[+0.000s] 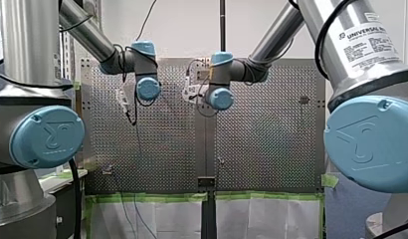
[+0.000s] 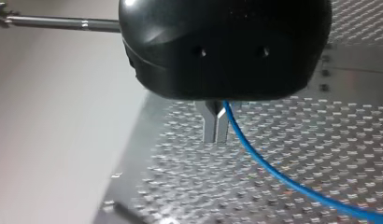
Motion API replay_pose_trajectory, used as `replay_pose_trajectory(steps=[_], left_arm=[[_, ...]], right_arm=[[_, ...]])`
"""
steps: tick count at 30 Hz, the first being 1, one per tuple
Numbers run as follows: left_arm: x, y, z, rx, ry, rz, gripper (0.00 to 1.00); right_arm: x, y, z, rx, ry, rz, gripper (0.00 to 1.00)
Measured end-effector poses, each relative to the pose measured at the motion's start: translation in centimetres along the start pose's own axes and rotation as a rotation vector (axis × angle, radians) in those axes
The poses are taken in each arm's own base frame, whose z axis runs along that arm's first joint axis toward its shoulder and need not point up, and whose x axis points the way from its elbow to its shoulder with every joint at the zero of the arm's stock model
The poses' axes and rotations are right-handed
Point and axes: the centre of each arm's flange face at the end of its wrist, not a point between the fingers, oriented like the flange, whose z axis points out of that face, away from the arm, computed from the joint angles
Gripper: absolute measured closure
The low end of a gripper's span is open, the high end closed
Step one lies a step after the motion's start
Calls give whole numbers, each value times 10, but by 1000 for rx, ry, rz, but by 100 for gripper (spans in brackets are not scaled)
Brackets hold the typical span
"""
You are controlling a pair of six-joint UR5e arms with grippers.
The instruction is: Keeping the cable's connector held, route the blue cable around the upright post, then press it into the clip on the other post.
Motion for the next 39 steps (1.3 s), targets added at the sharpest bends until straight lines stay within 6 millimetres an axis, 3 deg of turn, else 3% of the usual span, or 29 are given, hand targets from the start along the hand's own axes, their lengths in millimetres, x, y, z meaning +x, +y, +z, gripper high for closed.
replay_pose_trajectory(steps=[13,23,27,36,39], left_arm=[[-94,-15,27,14,-106,-60,100],[-167,-7,44,39,-185,-86,100],[-173,2,49,38,-175,-66,100],[-143,28,83,11,-57,45,100],[-151,33,94,10,-49,54,100]], right_arm=[[45,-5,36,19,56,6,100],[81,-13,55,43,83,11,100],[101,-15,64,50,109,18,100],[142,-18,82,68,179,52,100],[148,-17,85,77,193,58,100]])
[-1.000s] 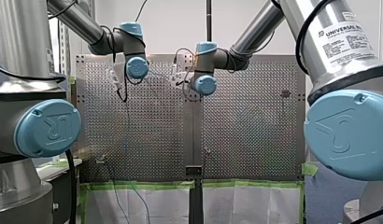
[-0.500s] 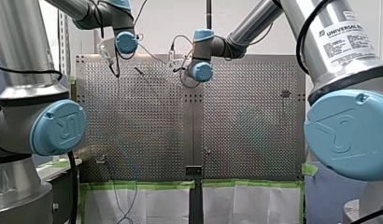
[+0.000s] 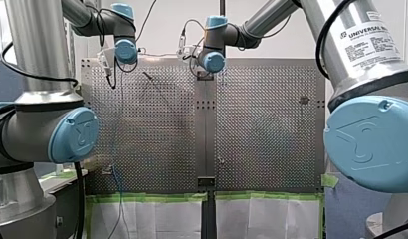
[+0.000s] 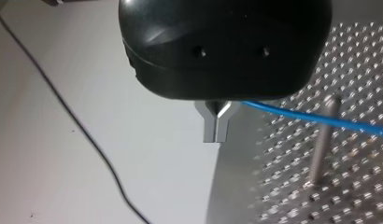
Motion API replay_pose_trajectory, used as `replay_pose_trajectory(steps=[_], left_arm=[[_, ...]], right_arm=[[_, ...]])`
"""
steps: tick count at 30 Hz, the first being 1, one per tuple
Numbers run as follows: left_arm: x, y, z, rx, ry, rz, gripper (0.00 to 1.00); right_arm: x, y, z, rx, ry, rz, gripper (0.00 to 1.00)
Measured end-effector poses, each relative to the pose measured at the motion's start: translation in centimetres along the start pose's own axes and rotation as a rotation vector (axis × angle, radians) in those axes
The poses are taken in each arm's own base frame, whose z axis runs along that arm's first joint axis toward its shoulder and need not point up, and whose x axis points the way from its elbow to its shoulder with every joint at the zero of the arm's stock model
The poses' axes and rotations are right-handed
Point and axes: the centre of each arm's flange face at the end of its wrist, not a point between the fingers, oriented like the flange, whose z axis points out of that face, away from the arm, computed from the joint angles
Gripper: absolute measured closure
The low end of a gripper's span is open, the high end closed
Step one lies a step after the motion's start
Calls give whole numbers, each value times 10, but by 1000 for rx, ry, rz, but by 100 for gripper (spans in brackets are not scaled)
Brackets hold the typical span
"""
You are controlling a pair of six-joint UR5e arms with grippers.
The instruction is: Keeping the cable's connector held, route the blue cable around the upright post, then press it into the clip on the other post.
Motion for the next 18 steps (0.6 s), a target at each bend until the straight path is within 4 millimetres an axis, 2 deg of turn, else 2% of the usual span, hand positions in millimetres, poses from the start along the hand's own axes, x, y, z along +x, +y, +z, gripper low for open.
replay_pose_trajectory(steps=[4,9,18], left_arm=[[-13,9,14,-1,9,-8,100],[-17,20,33,-5,34,-13,100],[-3,28,64,14,99,5,100]], right_arm=[[7,0,5,8,15,11,100],[7,2,8,12,21,22,100],[-17,5,21,20,7,34,100]])
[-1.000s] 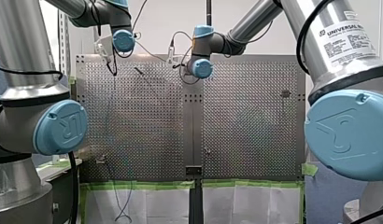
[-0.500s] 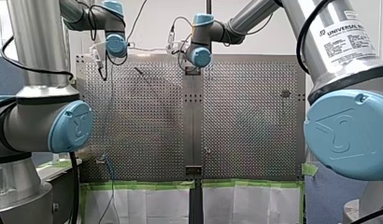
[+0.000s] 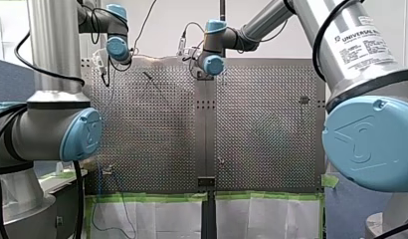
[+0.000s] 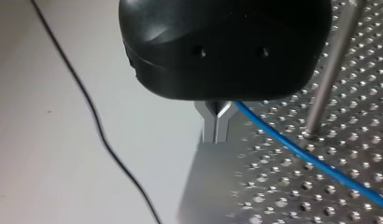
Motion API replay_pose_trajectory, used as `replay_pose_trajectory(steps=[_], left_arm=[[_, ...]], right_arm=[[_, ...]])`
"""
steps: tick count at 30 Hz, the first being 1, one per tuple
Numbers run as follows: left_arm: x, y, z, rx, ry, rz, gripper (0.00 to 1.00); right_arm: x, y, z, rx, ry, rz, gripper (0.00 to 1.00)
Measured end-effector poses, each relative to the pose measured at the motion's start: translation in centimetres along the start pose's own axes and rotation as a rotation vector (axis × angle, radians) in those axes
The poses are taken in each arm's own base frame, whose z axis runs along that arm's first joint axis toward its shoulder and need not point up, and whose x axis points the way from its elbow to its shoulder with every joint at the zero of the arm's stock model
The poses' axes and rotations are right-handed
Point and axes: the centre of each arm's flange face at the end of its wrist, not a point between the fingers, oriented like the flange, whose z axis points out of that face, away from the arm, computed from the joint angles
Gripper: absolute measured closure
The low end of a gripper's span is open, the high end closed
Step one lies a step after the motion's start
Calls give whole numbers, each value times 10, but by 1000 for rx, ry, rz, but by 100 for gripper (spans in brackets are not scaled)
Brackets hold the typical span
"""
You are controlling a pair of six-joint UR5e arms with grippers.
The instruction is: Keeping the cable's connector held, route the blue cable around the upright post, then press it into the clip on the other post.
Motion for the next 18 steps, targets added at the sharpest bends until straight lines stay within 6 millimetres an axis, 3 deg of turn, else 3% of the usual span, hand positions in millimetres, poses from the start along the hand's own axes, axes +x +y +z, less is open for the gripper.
replay_pose_trajectory(steps=[10,18], left_arm=[[31,-4,30,73,61,14,100],[52,-3,53,101,82,6,100]], right_arm=[[-37,13,12,-14,-27,1,100],[-45,26,17,-29,-16,-4,100]])
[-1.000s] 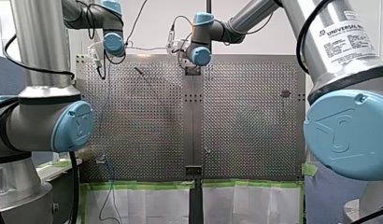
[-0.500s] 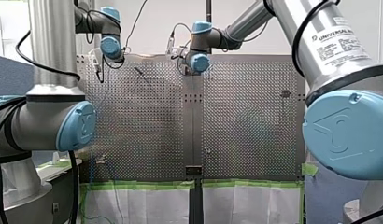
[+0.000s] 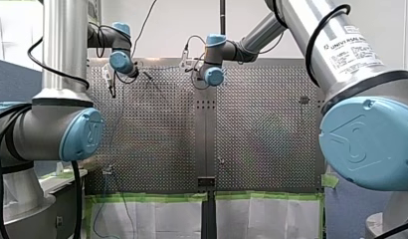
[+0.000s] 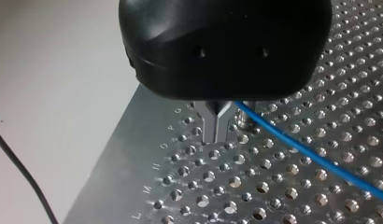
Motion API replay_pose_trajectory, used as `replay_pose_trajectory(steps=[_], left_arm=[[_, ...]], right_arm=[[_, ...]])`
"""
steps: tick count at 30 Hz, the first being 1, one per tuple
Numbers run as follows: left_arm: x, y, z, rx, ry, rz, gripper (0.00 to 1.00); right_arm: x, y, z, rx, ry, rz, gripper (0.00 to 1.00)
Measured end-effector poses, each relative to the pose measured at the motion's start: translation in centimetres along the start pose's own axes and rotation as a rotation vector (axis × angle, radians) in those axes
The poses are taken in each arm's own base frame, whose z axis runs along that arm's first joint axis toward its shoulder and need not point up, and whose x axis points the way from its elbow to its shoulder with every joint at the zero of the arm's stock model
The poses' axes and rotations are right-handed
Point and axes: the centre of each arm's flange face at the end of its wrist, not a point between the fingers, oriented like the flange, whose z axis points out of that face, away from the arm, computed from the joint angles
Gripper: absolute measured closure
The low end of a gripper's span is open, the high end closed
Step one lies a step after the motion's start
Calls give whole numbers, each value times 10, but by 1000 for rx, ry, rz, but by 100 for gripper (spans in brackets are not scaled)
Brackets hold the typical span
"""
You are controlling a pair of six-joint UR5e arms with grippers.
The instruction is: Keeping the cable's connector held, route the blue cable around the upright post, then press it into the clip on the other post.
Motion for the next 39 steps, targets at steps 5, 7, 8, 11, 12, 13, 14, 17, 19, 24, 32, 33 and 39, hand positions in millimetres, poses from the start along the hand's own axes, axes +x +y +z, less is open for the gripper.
replay_pose_trajectory(steps=[5,7,8,11,12,13,14,17,19,24,32,33,39], left_arm=[[6,0,11,20,5,-4,100],[9,0,14,25,3,-8,100],[10,1,16,26,3,-11,100],[21,4,22,27,17,-18,100],[25,5,24,26,24,-18,100],[31,7,26,24,34,-19,100],[36,8,28,23,41,-19,100],[45,11,32,21,52,-22,100],[47,12,34,21,50,-27,100],[49,13,39,31,36,-54,100],[67,10,46,56,53,-78,88],[68,10,46,58,51,-84,88],[70,9,49,65,43,-133,44]], right_arm=[[-1,8,4,-8,21,3,100],[-2,12,5,-12,23,3,100],[-4,14,5,-14,23,3,100],[-11,19,6,-18,16,1,100],[-14,20,6,-19,13,1,100],[-18,21,5,-20,8,0,100],[-21,22,5,-21,4,0,100],[-32,23,4,-23,-10,-1,100],[-42,25,3,-24,-24,-2,100],[-66,25,-1,-25,-56,-5,100],[-110,19,-13,-18,-127,-4,100],[-115,19,-15,-17,-138,-4,100],[-143,17,-25,-18,-199,-6,100]])
